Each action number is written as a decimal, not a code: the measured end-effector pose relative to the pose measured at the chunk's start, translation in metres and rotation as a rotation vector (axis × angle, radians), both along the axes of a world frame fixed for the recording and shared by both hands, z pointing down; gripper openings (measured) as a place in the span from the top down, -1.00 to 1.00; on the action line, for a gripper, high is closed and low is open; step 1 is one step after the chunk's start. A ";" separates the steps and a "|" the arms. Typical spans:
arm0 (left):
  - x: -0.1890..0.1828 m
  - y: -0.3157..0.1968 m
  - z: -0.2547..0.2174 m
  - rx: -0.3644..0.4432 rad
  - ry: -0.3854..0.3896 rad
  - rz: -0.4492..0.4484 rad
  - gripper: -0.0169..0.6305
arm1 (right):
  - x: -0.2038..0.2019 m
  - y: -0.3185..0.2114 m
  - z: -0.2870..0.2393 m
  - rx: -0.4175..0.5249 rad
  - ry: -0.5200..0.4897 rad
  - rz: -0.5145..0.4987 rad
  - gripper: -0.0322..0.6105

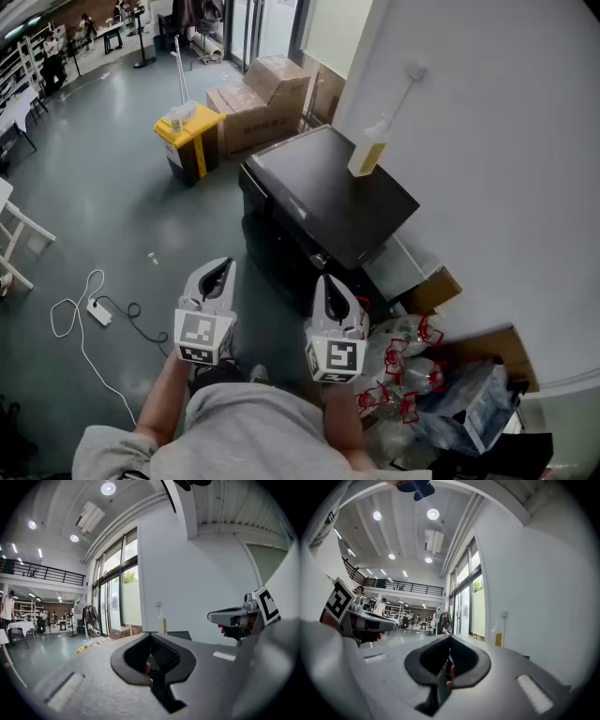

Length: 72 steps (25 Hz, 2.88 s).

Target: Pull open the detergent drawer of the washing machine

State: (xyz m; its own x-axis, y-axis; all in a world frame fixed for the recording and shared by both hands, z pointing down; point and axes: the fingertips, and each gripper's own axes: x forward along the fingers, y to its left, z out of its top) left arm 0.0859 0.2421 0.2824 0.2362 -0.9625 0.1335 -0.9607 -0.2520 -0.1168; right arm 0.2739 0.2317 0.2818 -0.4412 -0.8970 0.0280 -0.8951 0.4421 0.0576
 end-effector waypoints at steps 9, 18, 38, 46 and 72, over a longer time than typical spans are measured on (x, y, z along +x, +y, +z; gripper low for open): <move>-0.006 -0.003 -0.002 0.004 0.007 -0.033 0.92 | -0.008 -0.007 0.004 0.002 -0.002 -0.026 0.89; -0.038 -0.026 0.001 0.014 0.003 -0.068 0.92 | -0.043 -0.039 0.001 0.014 0.000 -0.076 0.89; -0.152 -0.210 0.011 -0.036 0.018 0.074 0.92 | -0.159 -0.191 0.008 -0.036 0.010 0.050 0.89; -0.183 -0.280 0.027 -0.051 0.021 0.174 0.92 | -0.189 -0.242 0.026 -0.064 0.015 0.142 0.89; -0.173 -0.426 0.188 -0.210 -0.017 0.371 0.92 | -0.183 -0.330 0.191 -0.275 -0.031 0.341 0.89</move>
